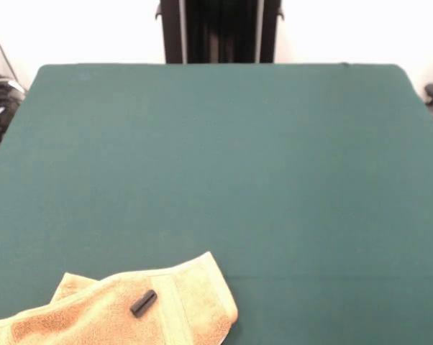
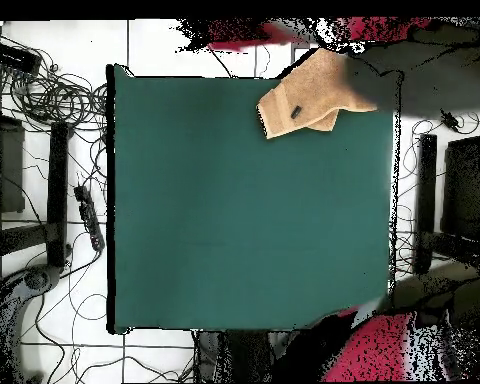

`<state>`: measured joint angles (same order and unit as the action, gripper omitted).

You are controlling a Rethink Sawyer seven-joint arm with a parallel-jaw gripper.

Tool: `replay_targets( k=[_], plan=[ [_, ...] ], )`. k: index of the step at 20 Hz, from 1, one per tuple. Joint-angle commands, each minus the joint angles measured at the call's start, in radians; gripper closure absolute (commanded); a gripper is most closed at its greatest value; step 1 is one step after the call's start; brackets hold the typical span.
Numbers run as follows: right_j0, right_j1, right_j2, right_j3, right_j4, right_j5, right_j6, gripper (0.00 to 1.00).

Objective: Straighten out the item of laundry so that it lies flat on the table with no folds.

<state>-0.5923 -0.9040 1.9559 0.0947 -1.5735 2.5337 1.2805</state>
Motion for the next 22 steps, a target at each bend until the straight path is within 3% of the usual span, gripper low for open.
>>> replay_targets(
  k=[1,19,22],
  plan=[
    [0.077,-0.042,0.065,-0.030,-0.202,0.110,0.198,1.00],
    [0.142,-0.083,0.086,0.031,-0.545,0.180,0.041,1.00],
    [0.146,-0.098,0.067,0.058,-0.602,0.209,-0.037,1.00]
  ],
)
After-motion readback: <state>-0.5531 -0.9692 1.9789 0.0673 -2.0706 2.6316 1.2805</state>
